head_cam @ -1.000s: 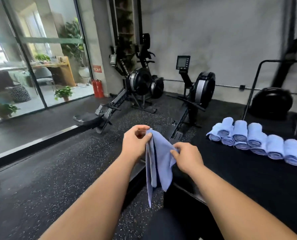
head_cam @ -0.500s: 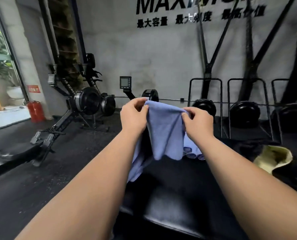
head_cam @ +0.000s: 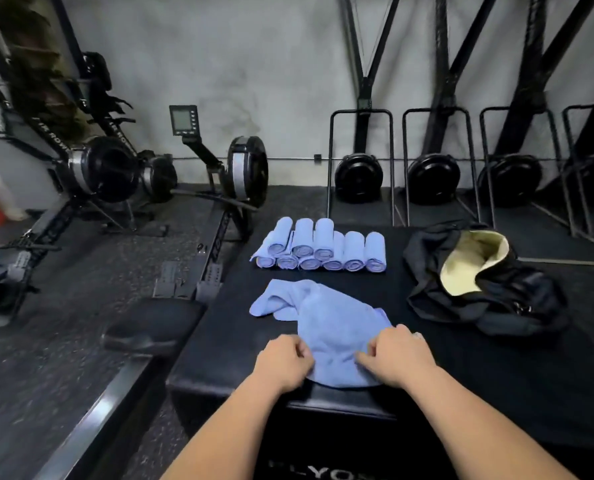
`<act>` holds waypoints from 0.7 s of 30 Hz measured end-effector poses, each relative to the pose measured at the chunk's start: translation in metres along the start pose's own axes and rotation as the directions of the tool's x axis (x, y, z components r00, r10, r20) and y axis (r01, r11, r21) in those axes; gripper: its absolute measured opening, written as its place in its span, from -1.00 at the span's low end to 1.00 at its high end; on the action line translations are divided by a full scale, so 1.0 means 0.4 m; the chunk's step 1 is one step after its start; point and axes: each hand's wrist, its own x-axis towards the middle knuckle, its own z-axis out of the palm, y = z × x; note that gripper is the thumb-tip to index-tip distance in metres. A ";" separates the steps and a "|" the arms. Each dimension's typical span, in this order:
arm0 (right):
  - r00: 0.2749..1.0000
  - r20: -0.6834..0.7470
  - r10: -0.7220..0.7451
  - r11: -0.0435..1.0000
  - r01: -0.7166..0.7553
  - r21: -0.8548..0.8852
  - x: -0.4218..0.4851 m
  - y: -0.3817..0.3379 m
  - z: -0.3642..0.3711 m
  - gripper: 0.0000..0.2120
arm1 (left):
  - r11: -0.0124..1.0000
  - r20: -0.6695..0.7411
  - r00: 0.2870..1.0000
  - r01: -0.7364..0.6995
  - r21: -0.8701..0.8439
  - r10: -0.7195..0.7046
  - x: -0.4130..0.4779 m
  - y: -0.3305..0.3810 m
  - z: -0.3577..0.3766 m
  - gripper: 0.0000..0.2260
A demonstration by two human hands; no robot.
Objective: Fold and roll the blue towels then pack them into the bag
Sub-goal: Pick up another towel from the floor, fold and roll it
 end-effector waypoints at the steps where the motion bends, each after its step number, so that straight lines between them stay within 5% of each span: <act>1: 0.996 -0.088 -0.012 1.000 0.009 -0.026 0.005 -0.001 0.007 -0.50 | 1.000 -0.042 0.999 -0.020 0.018 0.021 0.000 -0.001 0.002 -0.77; 3: 0.975 -0.215 -0.050 0.998 0.054 0.012 0.018 -0.010 0.015 -0.55 | 0.986 -0.137 0.988 -0.047 0.158 0.069 0.009 -0.005 0.005 -0.66; 6: 0.971 -0.196 -0.140 0.975 0.170 0.145 0.042 -0.037 0.047 -0.56 | 0.926 -0.260 0.932 -0.153 0.344 0.251 0.032 -0.018 0.008 -0.74; 10: 0.952 -0.276 -0.131 0.986 0.153 0.059 0.053 -0.078 0.103 -0.60 | 0.862 -0.210 0.867 -0.364 0.354 0.452 0.062 -0.038 0.033 -0.62; 15: 0.894 -0.423 -0.149 0.988 0.150 -0.030 0.082 -0.103 0.073 -0.56 | 0.830 -0.225 0.866 -0.308 0.465 0.447 0.061 -0.011 0.037 -0.67; 19: 0.885 -0.462 -0.055 0.991 0.105 0.083 0.122 -0.083 0.060 -0.87 | 0.808 -0.292 0.838 -0.262 0.527 0.462 0.083 -0.007 0.047 -0.66; 21: 0.887 -0.456 -0.067 0.988 0.123 0.093 0.143 -0.069 0.096 -0.73 | 0.810 -0.338 0.795 -0.298 0.504 0.503 0.102 -0.016 0.059 -0.73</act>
